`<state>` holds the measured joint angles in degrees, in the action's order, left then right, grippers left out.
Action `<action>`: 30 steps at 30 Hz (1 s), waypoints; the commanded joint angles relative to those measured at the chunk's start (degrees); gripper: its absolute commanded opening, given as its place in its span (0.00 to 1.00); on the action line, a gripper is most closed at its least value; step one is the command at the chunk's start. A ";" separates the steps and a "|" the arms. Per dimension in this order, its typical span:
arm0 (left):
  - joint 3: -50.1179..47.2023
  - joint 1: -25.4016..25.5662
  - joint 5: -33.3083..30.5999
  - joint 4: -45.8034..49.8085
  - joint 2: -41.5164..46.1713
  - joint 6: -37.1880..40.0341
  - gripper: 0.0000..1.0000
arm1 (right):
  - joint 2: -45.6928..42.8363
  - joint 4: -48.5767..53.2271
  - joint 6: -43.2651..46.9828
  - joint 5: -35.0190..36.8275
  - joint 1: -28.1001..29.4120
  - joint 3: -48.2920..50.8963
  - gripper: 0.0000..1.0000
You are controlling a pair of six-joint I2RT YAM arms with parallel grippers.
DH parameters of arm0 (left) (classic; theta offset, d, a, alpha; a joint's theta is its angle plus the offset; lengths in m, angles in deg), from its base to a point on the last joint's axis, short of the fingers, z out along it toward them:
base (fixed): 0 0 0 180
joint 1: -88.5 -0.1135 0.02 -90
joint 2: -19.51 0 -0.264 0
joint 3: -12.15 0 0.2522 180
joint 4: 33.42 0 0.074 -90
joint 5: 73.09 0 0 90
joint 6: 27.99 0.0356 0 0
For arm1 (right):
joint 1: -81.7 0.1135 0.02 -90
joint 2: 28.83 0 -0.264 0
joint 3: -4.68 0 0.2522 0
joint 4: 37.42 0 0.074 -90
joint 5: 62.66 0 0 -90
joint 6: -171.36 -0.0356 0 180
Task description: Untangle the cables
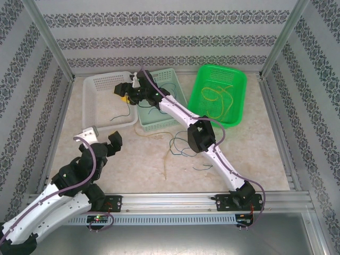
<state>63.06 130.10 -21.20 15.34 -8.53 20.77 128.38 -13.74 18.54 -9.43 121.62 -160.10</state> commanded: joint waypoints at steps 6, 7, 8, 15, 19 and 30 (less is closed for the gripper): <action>3.46 -16.58 25.59 -7.52 -8.88 5.12 0.91 | -7.14 3.81 5.19 1.24 1.60 -0.40 0.71; 3.84 -20.02 31.35 -8.44 -11.10 4.94 0.88 | -8.02 4.90 6.14 2.13 1.60 0.68 0.71; 4.39 -23.25 36.64 -9.46 -13.92 5.00 0.84 | -8.68 6.06 7.22 3.01 1.60 1.36 0.71; 11.06 -28.46 45.12 -13.60 -28.11 10.22 0.57 | -9.67 7.45 5.97 4.25 1.86 2.08 0.72; 12.14 -28.66 44.95 -16.90 -31.05 10.95 0.62 | -8.72 9.40 5.34 4.50 1.76 -0.58 0.72; 13.06 -31.14 41.18 -21.94 -40.42 16.07 0.70 | -8.36 8.71 3.13 2.76 1.63 -1.34 0.69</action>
<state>75.13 100.44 21.58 -2.10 -47.87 33.27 120.16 -3.58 23.02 -5.54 123.17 -159.34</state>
